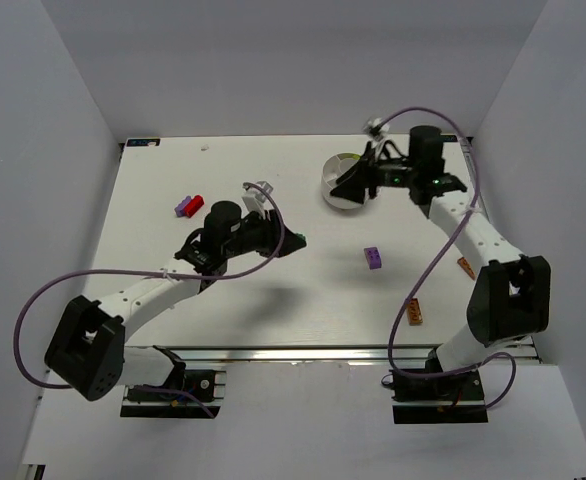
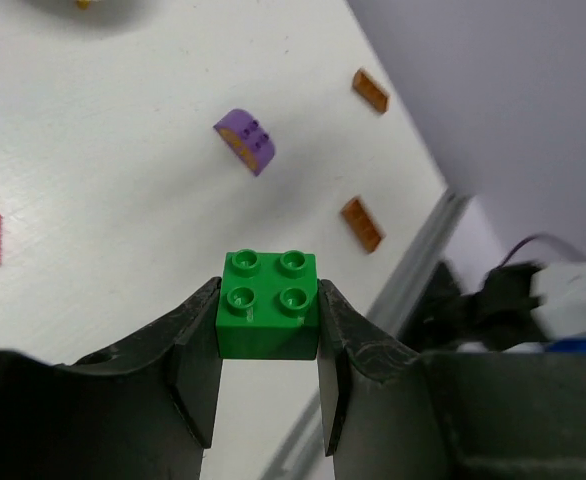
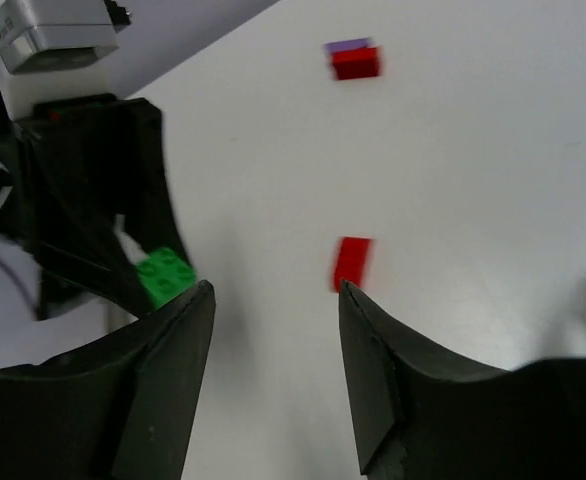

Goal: Sort the legos into containers by color

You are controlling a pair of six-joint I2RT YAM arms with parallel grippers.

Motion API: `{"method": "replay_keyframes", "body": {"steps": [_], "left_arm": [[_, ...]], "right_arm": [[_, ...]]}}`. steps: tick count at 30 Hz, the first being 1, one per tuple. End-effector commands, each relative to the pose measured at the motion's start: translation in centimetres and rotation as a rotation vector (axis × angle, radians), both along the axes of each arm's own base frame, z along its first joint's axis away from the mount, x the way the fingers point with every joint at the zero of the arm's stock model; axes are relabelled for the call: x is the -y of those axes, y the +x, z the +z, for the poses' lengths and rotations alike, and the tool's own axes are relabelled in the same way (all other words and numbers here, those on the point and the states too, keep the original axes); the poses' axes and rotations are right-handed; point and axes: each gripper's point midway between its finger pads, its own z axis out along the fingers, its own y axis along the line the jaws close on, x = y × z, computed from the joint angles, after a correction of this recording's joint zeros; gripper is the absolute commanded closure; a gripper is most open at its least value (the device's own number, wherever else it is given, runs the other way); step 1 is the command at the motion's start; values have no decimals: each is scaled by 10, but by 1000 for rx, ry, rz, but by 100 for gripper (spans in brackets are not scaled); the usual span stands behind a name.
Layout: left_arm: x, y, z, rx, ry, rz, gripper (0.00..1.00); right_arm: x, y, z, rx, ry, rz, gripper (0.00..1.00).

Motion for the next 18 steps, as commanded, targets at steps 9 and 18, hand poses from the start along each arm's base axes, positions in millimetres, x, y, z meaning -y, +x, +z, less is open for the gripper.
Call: {"method": "replay_keyframes", "body": {"steps": [9, 18], "left_arm": [[-24, -13, 7, 508, 366, -48, 100], [-28, -12, 30, 615, 406, -32, 100]], "right_arm": [[-64, -89, -39, -485, -73, 92, 36], [-83, -122, -29, -659, 31, 235, 31]]}}
